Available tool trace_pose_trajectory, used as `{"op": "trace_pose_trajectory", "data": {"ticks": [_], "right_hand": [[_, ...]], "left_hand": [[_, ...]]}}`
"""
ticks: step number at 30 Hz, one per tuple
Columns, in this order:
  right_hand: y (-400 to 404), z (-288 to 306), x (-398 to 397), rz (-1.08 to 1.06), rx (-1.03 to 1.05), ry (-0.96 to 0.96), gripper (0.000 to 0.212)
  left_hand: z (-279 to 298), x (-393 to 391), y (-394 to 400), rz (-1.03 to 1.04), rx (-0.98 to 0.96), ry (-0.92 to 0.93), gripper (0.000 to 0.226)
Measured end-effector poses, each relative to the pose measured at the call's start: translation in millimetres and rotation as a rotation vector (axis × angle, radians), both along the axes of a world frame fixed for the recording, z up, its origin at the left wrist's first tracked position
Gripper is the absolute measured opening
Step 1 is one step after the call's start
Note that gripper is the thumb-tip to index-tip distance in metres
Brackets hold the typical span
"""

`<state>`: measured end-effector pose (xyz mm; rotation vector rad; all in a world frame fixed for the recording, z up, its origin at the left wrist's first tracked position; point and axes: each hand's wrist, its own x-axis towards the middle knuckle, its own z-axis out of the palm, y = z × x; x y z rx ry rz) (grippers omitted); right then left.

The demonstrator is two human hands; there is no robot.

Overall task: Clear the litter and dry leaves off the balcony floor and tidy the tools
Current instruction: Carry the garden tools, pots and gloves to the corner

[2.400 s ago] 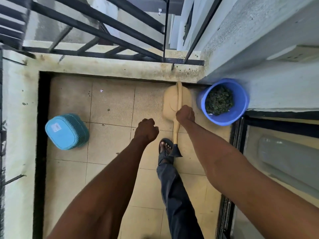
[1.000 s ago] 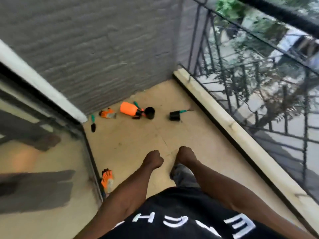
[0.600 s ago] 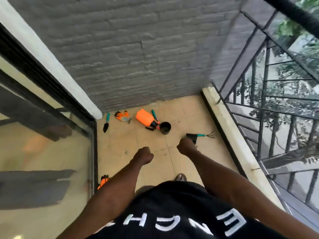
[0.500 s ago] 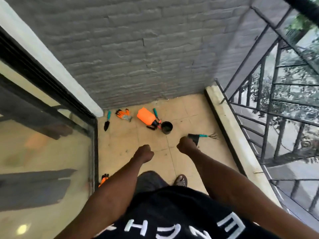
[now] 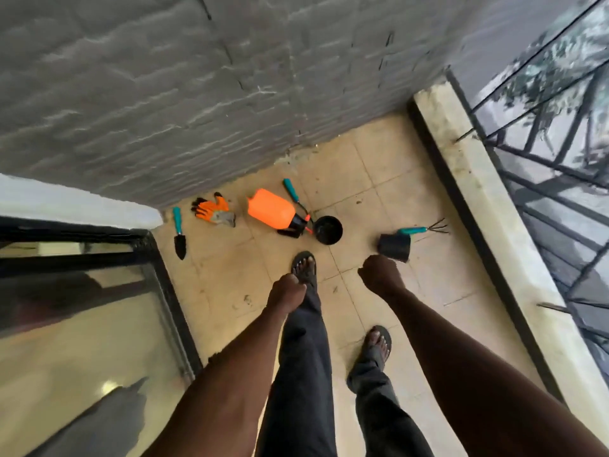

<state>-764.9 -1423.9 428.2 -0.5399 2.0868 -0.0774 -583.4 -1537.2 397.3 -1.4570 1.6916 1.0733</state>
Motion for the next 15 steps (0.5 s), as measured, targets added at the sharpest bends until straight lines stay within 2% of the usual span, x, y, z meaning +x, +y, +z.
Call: {"op": "trace_pose_trajectory", "data": {"ticks": [1, 2, 4, 9, 12, 13, 15], "right_hand": [[-7, -2, -1, -0.008, -0.005, -0.002, 0.022], [-33, -45, -10, -0.029, 0.001, -0.016, 0.023], [-58, -70, -17, -0.056, -0.02, -0.039, 0.026], [-124, -249, -41, -0.06, 0.009, -0.059, 0.026], [-140, -334, -51, -0.216, 0.008, -0.064, 0.029], [-144, -356, -52, -0.264, -0.01, -0.077, 0.03], [-150, -389, -52, -0.359, -0.026, -0.127, 0.03]], "left_hand": [[-4, -4, -5, 0.023, 0.008, 0.002, 0.036], [-49, -18, -28, 0.028, 0.022, -0.013, 0.035], [-84, -30, -50, 0.081, 0.026, -0.013, 0.035], [-279, -65, -112, 0.247, 0.145, -0.007, 0.047], [-370, -74, -123, 0.47, 0.3, -0.02, 0.027], [-393, -76, -124, 0.511, 0.329, -0.027, 0.031], [-435, -77, -123, 0.532, 0.371, 0.001, 0.064]]}}
